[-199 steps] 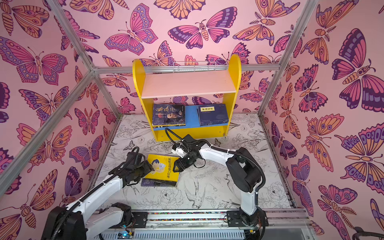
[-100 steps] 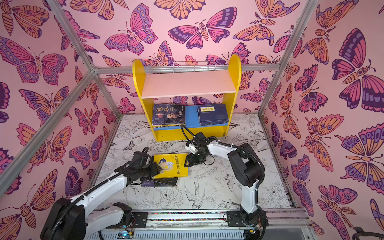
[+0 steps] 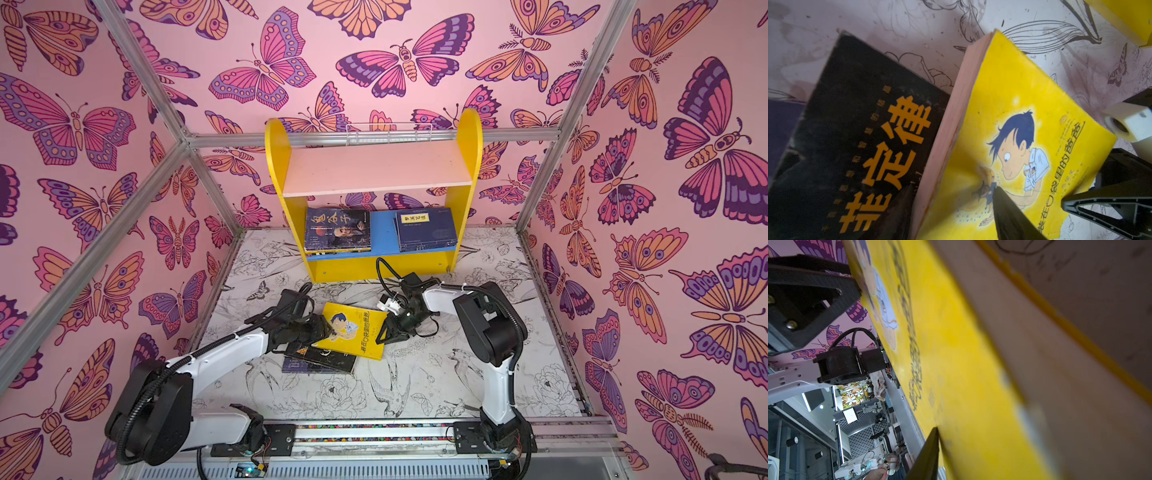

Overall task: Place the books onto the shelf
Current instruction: 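Lift the yellow boy-cover book edge with the left gripper while the right gripper grasps it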

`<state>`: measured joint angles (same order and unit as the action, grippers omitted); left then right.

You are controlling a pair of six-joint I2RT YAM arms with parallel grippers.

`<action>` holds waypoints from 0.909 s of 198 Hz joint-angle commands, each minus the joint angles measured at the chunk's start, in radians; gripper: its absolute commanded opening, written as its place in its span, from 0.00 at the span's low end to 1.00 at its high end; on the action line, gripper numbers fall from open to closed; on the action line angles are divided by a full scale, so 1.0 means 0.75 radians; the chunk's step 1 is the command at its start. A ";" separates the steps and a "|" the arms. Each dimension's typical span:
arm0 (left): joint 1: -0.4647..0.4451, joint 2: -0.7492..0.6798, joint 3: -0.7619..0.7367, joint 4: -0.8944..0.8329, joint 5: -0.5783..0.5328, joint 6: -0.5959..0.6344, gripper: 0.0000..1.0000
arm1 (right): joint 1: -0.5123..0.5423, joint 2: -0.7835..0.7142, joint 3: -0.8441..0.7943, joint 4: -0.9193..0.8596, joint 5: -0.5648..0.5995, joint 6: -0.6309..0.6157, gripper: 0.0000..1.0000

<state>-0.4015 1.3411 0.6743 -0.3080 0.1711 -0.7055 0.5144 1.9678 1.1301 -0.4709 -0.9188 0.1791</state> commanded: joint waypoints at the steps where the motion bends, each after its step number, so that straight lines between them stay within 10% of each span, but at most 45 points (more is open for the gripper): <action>1: -0.031 0.056 -0.046 -0.057 0.055 0.006 0.63 | 0.032 -0.081 0.023 0.170 -0.066 0.042 0.26; 86: -0.029 0.021 -0.050 -0.220 -0.085 -0.029 0.63 | 0.055 0.097 0.530 -0.017 0.283 -0.001 0.45; 180: -0.029 0.221 0.020 -0.268 -0.077 0.007 0.60 | -0.014 0.042 0.234 -0.004 0.514 0.131 0.61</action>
<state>-0.4194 1.4139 0.7517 -0.4065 0.1123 -0.7147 0.5220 2.0281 1.3472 -0.4603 -0.5495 0.2626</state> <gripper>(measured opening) 0.606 0.610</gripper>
